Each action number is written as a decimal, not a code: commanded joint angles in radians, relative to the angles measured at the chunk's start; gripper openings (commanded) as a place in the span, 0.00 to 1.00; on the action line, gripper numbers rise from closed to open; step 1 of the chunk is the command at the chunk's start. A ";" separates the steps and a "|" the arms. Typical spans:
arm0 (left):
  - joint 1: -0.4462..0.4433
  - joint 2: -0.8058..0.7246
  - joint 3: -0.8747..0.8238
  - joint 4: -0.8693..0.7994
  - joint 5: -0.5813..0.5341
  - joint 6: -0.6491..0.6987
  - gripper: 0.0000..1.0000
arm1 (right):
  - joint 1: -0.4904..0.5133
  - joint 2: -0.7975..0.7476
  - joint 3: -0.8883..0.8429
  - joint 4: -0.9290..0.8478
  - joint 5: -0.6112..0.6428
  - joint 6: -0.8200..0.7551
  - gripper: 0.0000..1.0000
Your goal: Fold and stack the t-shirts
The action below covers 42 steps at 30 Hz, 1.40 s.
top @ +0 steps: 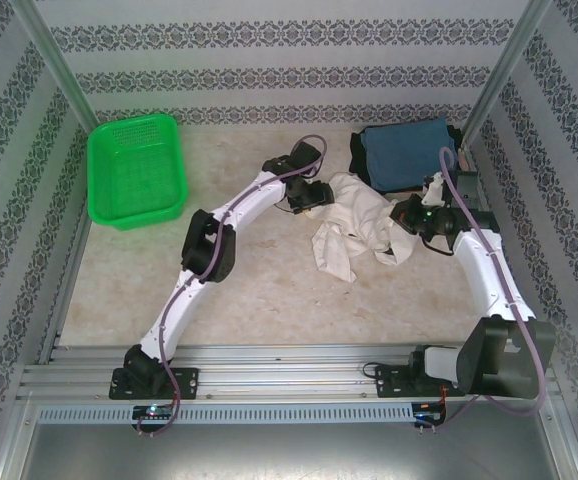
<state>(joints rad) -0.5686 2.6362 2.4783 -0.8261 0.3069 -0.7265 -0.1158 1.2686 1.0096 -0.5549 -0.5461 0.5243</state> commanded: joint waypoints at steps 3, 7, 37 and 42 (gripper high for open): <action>-0.032 0.038 0.065 -0.191 -0.114 0.088 0.63 | -0.002 -0.038 -0.031 0.015 -0.029 0.008 0.00; -0.047 0.073 0.087 -0.221 -0.153 0.102 0.63 | -0.002 -0.039 -0.032 0.013 -0.033 0.003 0.00; 0.071 -0.353 -0.551 -0.046 -0.383 0.204 0.00 | 0.115 -0.046 -0.139 -0.006 -0.140 -0.039 0.00; 0.088 -0.555 -0.832 0.086 -0.295 0.168 0.00 | 0.184 -0.021 -0.179 -0.005 -0.140 -0.042 0.00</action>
<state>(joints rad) -0.4706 2.1742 1.7271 -0.8570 -0.0231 -0.5312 0.0418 1.2404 0.8463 -0.5514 -0.6586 0.5079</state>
